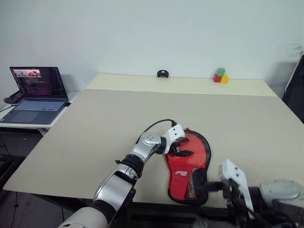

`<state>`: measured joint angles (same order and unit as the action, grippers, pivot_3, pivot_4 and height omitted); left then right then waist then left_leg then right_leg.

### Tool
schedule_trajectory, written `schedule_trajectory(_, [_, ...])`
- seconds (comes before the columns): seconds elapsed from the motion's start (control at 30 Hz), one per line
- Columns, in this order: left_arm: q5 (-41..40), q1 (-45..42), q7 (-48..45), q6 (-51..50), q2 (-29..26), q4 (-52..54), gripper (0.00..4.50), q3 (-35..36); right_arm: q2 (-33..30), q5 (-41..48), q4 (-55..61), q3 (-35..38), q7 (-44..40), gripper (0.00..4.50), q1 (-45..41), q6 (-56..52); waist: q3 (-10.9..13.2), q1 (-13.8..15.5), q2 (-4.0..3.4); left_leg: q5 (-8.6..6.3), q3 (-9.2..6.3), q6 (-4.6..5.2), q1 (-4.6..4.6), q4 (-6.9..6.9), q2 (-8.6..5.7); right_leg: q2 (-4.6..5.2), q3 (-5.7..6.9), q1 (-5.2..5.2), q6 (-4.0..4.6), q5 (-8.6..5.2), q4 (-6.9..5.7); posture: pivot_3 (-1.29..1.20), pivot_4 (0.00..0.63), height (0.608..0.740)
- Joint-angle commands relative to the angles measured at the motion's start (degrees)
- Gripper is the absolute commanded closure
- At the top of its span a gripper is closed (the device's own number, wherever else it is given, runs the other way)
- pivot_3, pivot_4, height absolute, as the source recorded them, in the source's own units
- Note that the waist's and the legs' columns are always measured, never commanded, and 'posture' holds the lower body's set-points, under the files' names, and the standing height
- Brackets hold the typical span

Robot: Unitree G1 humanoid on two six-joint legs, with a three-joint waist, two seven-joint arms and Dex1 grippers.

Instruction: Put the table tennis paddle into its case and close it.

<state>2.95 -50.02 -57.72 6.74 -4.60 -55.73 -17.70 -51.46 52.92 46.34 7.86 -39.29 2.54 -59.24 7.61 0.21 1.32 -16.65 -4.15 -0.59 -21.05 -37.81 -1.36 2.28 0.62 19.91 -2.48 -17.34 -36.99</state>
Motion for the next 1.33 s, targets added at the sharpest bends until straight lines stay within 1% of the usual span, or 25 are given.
schedule_trajectory(0.03, [2.48,4.28,-2.6,-1.61,-2.2,-0.24,1.21,-1.98,-1.02,-5.3,-7.09,2.11,-1.71,0.62,-4.58,6.51,0.06,-0.1,-0.12,0.0,0.0,0.0,0.0,0.01,0.0,0.0,0.0,0.01,0.0,0.0,0.0,0.0,0.15,0.74])
schedule_trajectory(0.13, [1.09,5.35,-3.59,-2.1,-3.49,4.37,1.21,-1.01,-0.05,-9.92,-13.15,1.16,-2.45,0.62,-8.23,11.38,0.18,-0.28,-0.12,0.0,0.0,-0.01,-0.04,0.11,0.01,-0.02,-0.02,0.09,0.11,-0.05,-0.01,0.0,0.15,0.74])
schedule_trajectory(0.23, [-1.36,6.46,-4.92,-4.17,-5.31,10.79,1.21,0.82,2.31,-14.58,-18.95,-0.03,-3.16,0.62,-11.24,17.75,0.33,-0.35,-0.17,-0.04,0.01,-0.03,-0.21,0.13,0.01,-0.02,-0.03,0.29,0.46,0.0,-0.03,0.0,0.15,0.74])
schedule_trajectory(0.3, [-3.49,7.22,-5.7,-6.17,-7.45,16.52,1.21,2.68,3.9,-18.75,-24.02,-1.13,-4.58,0.62,-12.97,23.98,0.55,-0.47,-0.26,-0.05,-0.01,-0.03,-0.34,0.13,0.01,-0.03,-0.02,0.41,0.51,-0.03,-0.07,0.0,0.15,0.74])
schedule_trajectory(0.37, [-5.42,8.04,-5.82,-8.91,-9.51,21.66,1.21,4.37,4.41,-20.88,-28.69,-2.18,-7.06,0.62,-14.64,27.05,0.93,-0.47,-0.44,-0.04,0.01,-0.03,-0.52,0.09,0.01,-0.03,-0.03,0.6,0.53,-0.02,-0.15,0.0,0.15,0.74])
schedule_trajectory(0.43, [-6.87,8.8,-5.7,-11.05,-11.25,25.51,1.21,5.59,5.2,-23.53,-33.6,-2.93,-7.63,0.62,-16.91,29.88,1.33,-0.4,-0.55,-0.03,0.0,-0.05,-0.71,-0.03,0.0,-0.02,-0.03,0.78,0.54,-0.02,-0.24,0.0,0.15,0.74])
schedule_trajectory(0.57, [-8.49,10.0,-1.37,-14.22,-13.41,30.39,1.21,9.25,8.41,-25.63,-41.0,-4.1,-10.15,0.62,-20.95,34.34,1.58,-0.29,-0.59,0.12,0.11,-0.29,-1.35,-0.21,-0.04,0.03,-0.13,1.56,0.55,-0.01,-0.65,0.0,0.15,0.74])
schedule_trajectory(0.63, [-9.7,11.31,0.96,-16.73,-14.08,34.67,1.21,11.17,9.41,-26.21,-44.81,-4.28,-11.32,0.62,-22.79,35.19,1.6,-0.24,-0.57,0.16,0.11,-0.36,-1.58,-0.26,-0.04,0.03,-0.11,1.79,0.55,-0.01,-0.73,0.0,0.15,0.74])
schedule_trajectory(0.73, [-11.78,14.36,5.76,-21.7,-15.54,43.16,1.21,15.48,9.59,-26.91,-48.24,-3.75,-12.37,0.62,-24.4,35.46,1.64,-0.24,-0.6,0.17,0.12,-0.38,-1.71,-0.29,-0.04,0.07,-0.14,1.89,0.56,-0.01,-0.76,0.0,0.15,0.74])
schedule_trajectory(0.8, [-13.3,17.97,9.41,-25.8,-16.97,50.35,1.21,19.05,9.7,-25.9,-49.56,-1.99,-12.53,0.62,-24.6,34.58,1.65,-0.25,-0.62,0.17,0.13,-0.38,-1.7,-0.29,-0.04,0.08,-0.15,1.9,0.56,-0.01,-0.76,0.0,0.15,0.74])
schedule_trajectory(0.9, [-13.88,23.45,13.55,-30.01,-19.34,58.92,1.21,22.41,8.97,-26.27,-52.35,-0.18,-13.08,0.62,-24.3,35.29,1.66,-0.33,-0.64,0.17,0.14,-0.38,-1.69,-0.28,-0.03,0.09,-0.17,1.91,0.57,-0.02,-0.78,0.0,0.15,0.74])
schedule_trajectory(0.93, [-13.61,23.96,15.19,-31.42,-19.17,60.56,1.21,22.33,8.19,-26.72,-55.04,0.44,-14.15,0.62,-24.99,36.1,1.66,-0.31,-0.64,0.17,0.14,-0.38,-1.68,-0.27,-0.03,0.09,-0.18,1.92,0.58,-0.02,-0.79,0.0,0.15,0.74])
schedule_trajectory(1.0, [-13.79,26.5,15.97,-31.95,-21.25,62.6,1.21,23.96,7.36,-26.98,-55.11,1.4,-14.0,0.62,-24.64,35.66,1.67,-0.21,-0.64,0.18,0.16,-0.4,-1.66,-0.29,-0.04,0.1,-0.19,1.91,0.58,-0.01,-0.84,0.0,0.15,0.74])
schedule_trajectory(1.1, [-12.52,26.13,17.75,-31.73,-22.65,62.17,1.21,23.14,5.64,-27.81,-58.47,2.01,-15.54,0.62,-25.98,36.71,1.7,0.2,-0.69,0.21,0.15,-0.44,-1.63,-0.33,-0.06,0.12,-0.17,1.89,0.59,-0.01,-0.96,0.0,0.15,0.74])
schedule_trajectory(1.27, [-12.36,27.37,19.43,-30.47,-24.26,61.42,1.21,23.57,5.32,-29.67,-62.97,1.34,-16.4,0.62,-28.5,38.77,1.7,-0.05,-0.69,0.22,0.19,-0.45,-1.54,-0.35,-0.06,0.11,-0.19,1.85,0.61,0.0,-1.03,0.0,0.15,0.74])
schedule_trajectory(1.33, [-12.24,28.03,20.61,-29.82,-24.27,60.37,1.21,24.21,5.12,-31.68,-66.81,0.37,-16.56,0.62,-31.0,40.21,1.7,-0.13,-0.69,0.23,0.22,-0.46,-1.54,-0.35,-0.06,0.12,-0.2,1.86,0.61,0.0,-1.02,0.0,0.15,0.74])
